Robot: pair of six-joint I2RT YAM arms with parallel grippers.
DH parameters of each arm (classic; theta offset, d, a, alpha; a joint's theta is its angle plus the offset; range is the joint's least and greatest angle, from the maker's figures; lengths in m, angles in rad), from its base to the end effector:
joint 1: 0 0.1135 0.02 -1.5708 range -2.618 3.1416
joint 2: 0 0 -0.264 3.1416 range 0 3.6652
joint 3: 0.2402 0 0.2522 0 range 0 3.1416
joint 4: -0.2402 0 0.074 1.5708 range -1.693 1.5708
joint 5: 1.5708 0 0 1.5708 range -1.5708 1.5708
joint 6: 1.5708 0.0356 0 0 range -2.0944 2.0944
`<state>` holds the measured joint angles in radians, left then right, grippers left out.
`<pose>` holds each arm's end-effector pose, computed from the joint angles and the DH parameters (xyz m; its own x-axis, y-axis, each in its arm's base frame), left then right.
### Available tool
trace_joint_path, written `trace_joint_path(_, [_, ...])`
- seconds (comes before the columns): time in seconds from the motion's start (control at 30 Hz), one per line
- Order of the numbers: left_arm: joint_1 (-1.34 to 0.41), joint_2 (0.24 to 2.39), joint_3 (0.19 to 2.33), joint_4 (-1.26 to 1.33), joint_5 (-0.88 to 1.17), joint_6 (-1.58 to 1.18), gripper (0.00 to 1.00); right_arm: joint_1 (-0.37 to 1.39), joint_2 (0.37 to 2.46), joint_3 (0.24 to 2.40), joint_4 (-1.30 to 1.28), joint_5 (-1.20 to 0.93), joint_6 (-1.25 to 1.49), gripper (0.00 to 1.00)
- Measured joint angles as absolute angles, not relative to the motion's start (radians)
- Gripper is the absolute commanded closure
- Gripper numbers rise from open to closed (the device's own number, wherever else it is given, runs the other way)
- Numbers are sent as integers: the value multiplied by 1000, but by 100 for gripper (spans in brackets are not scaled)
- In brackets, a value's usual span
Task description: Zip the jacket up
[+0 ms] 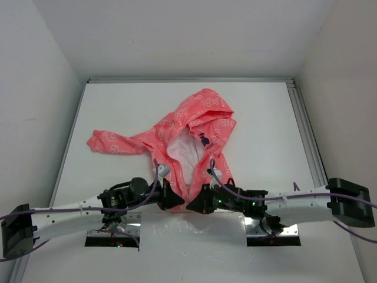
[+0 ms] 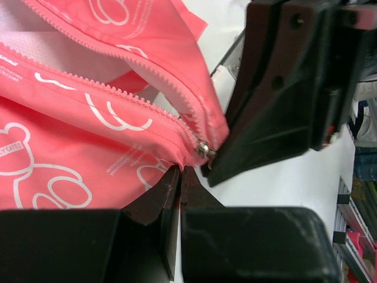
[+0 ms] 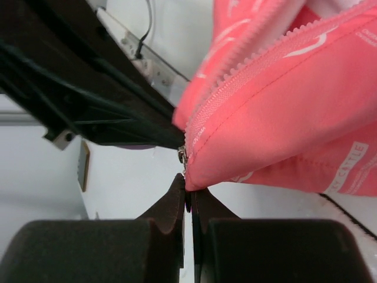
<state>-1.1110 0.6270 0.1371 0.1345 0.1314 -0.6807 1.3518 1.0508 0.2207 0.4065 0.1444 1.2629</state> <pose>0.0637 -0.1392 0.1680 -0.7134 0.0347 -0.6999 0.6356 0.4526 -0.6254 0.0480 0.1921 0.1574 -0.9204 0.2053 -0.3326 -0.1990 0.4863 0.8508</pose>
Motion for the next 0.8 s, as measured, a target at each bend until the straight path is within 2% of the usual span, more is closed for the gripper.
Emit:
trace_joint_path(0.5, [-1111, 573, 129, 122, 130, -655, 100, 1324, 1069, 352, 291, 78, 1265, 100])
trace_joint_path(0.8, [-1110, 484, 105, 88, 68, -643, 100, 1203, 1120, 339, 416, -27, 1401, 100])
